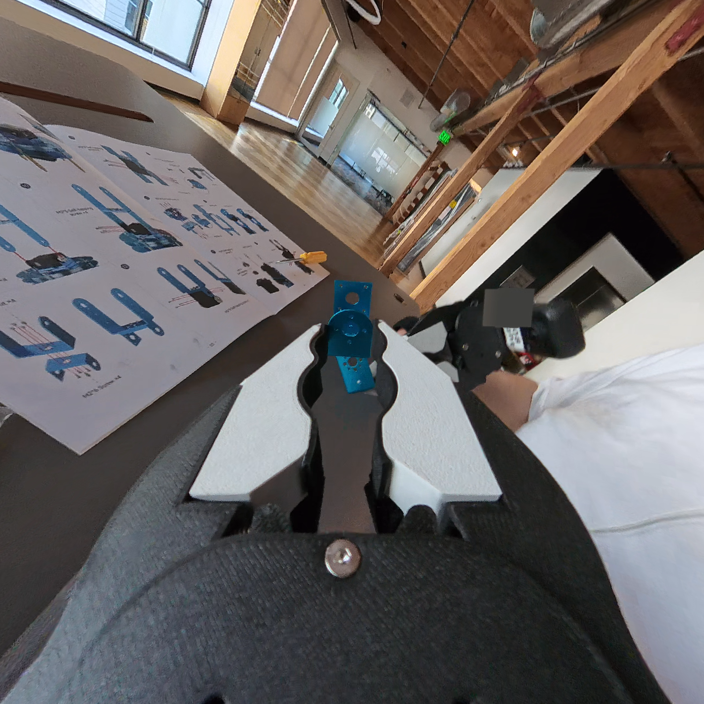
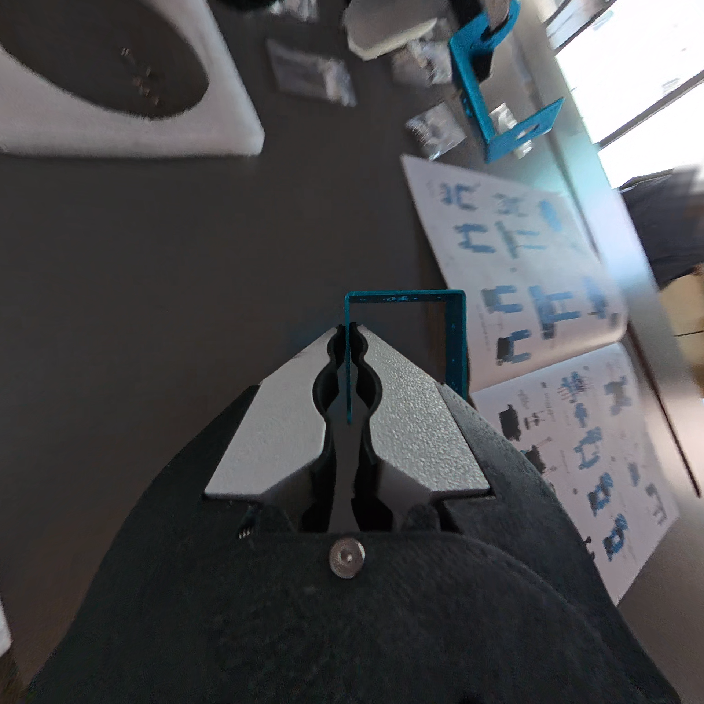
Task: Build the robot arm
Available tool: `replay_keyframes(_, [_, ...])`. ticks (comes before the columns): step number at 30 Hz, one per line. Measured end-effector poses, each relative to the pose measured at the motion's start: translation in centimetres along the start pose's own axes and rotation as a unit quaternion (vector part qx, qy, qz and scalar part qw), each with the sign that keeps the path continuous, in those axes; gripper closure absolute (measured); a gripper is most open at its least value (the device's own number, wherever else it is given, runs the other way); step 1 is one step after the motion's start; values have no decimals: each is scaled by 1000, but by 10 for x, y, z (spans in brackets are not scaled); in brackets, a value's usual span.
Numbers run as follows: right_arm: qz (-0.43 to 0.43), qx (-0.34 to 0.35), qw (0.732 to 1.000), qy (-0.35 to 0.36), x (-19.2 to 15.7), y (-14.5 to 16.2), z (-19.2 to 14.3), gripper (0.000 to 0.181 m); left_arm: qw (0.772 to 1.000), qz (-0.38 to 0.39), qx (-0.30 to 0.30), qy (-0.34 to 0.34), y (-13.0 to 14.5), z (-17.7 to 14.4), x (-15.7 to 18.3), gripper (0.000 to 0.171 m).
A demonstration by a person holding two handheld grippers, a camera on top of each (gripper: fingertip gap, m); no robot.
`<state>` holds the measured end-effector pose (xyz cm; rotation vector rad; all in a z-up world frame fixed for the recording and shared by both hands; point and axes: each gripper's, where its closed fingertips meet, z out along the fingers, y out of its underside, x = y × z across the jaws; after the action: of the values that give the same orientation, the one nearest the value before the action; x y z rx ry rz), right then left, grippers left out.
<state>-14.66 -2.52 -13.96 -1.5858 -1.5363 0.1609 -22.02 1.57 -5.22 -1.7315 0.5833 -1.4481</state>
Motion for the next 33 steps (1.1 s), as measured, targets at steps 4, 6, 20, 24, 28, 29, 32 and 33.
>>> replay_keyframes(4, [26, 76, 993, 83, 13, -24, -5, 181, 999, 11, 26, -16, -11, 9, 13, 150])
replay_keyframes(6, [47, 120, 985, 113, 20, -38, -10, 181, 999, 12, 50, -18, -19, 13, 24, 150])
replay_keyframes(20, [134, 295, 932, 160, 60, -97, -32, 181, 973, 26, 221, -54, -68, 10, 52, 150])
replay_keyframes(24, [150, 312, 924, 162, 66, -105, -31, 181, 970, 27, 237, -55, -74, 13, 55, 150])
replay_keyframes(28, [144, 318, 919, 181, 76, -113, -33, 181, 967, 37, 245, -58, -78, 16, 59, 150])
replay_keyframes(29, [139, 319, 919, 186, 78, -115, -33, 181, 967, 41, 245, -60, -79, 16, 60, 150])
replay_keyframes(32, [135, 328, 915, 194, 85, -121, -36, 181, 964, 47, 255, -58, -84, 16, 64, 150])
replay_keyframes(33, [137, 330, 913, 196, 87, -123, -37, 181, 963, 50, 258, -58, -85, 16, 65, 150])
